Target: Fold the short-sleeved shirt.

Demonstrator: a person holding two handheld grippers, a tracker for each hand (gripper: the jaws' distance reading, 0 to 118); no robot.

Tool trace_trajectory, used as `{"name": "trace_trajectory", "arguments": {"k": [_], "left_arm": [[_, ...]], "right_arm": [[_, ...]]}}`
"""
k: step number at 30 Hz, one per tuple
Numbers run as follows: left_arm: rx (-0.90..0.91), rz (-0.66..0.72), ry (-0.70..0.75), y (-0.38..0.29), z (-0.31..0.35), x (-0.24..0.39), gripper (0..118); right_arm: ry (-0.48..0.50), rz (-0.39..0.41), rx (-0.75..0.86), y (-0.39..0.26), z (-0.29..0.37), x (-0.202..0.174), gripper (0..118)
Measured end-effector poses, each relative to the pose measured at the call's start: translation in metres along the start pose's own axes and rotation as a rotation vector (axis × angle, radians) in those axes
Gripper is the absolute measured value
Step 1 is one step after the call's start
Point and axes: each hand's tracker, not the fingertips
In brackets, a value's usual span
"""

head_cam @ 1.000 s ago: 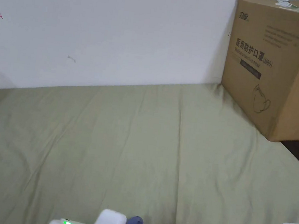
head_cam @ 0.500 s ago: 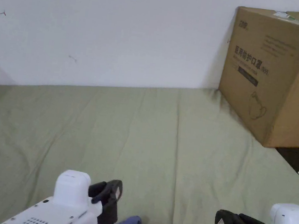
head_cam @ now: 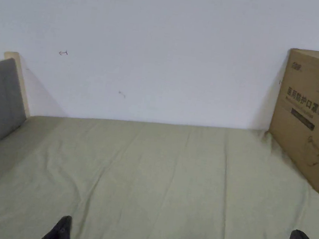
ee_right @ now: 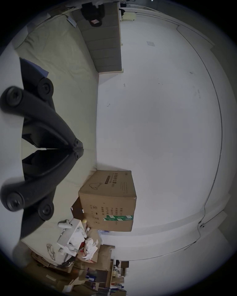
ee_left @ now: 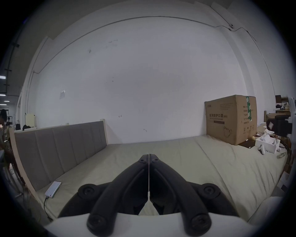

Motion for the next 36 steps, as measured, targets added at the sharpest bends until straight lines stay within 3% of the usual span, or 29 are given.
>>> {"name": "trace_trajectory", "arguments": {"k": [5, 8, 9, 11, 12, 13, 15, 16, 17, 20, 22, 24, 26, 27, 28, 29, 32, 36], "left_arm": [[0.029, -0.019, -0.003, 0.01, -0.003, -0.001, 0], [0.032, 0.02, 0.008, 0.021, -0.008, -0.005, 0], [0.033, 0.026, 0.009, 0.027, -0.012, -0.01, 0], [-0.104, 0.014, -0.062, 0.039, -0.028, -0.024, 0], [-0.179, 0.017, -0.101, 0.044, -0.036, -0.033, 0], [-0.32, 0.072, -0.178, 0.045, -0.049, -0.045, 0], [-0.479, 0.171, -0.262, 0.039, -0.065, -0.061, 0], [-0.552, 0.245, -0.315, 0.031, -0.073, -0.07, 0], [-0.612, 0.322, -0.379, 0.019, -0.082, -0.08, 0], [-0.803, 0.516, -0.45, -0.019, -0.107, -0.1, 0], [-0.877, 0.622, -0.511, -0.047, -0.123, -0.109, 0], [-0.914, 0.771, -0.632, -0.077, -0.141, -0.121, 2], [-0.964, 0.919, -0.732, -0.105, -0.158, -0.127, 26], [-0.989, 0.968, -0.763, -0.121, -0.167, -0.126, 52], [-1.018, 0.987, -0.773, -0.134, -0.176, -0.121, 94], [-1.038, 0.988, -0.779, -0.144, -0.183, -0.115, 116], [-1.031, 0.978, -0.797, -0.169, -0.202, -0.094, 116], [-1.069, 1.048, -1.032, -0.185, -0.22, -0.052, 116]], "right_arm": [[0.026, 0.075, 0.043, 0.008, 0.008, -0.005, 0], [0.057, 0.032, 0.027, 0.019, 0.009, -0.005, 0], [0.115, 0.013, 0.01, 0.021, 0.005, -0.004, 0], [0.351, 0.042, -0.157, 0.025, -0.023, -0.009, 0], [0.422, 0.115, -0.308, 0.019, -0.043, -0.019, 0], [0.503, 0.192, -0.587, 0.005, -0.076, -0.036, 0], [0.584, 0.199, -0.925, -0.029, -0.11, -0.057, 0], [0.614, 0.153, -1.0, -0.055, -0.122, -0.066, 0], [0.628, 0.149, -1.048, -0.076, -0.131, -0.074, 0], [0.526, 0.309, -1.115, -0.122, -0.146, -0.095, 0], [0.495, 0.272, -1.206, -0.139, -0.158, -0.099, 0], [0.494, 0.225, -1.194, -0.136, -0.16, -0.098, 0], [0.498, 0.22, -1.205, -0.134, -0.161, -0.097, 0], [0.506, 0.218, -1.204, -0.133, -0.16, -0.094, 0], [0.514, 0.215, -1.201, -0.134, -0.159, -0.092, 0], [0.518, 0.21, -1.197, -0.134, -0.159, -0.091, 0], [0.525, 0.191, -1.195, -0.136, -0.159, -0.088, 0], [0.521, 0.157, -1.2, -0.138, -0.16, -0.086, 0]]}}
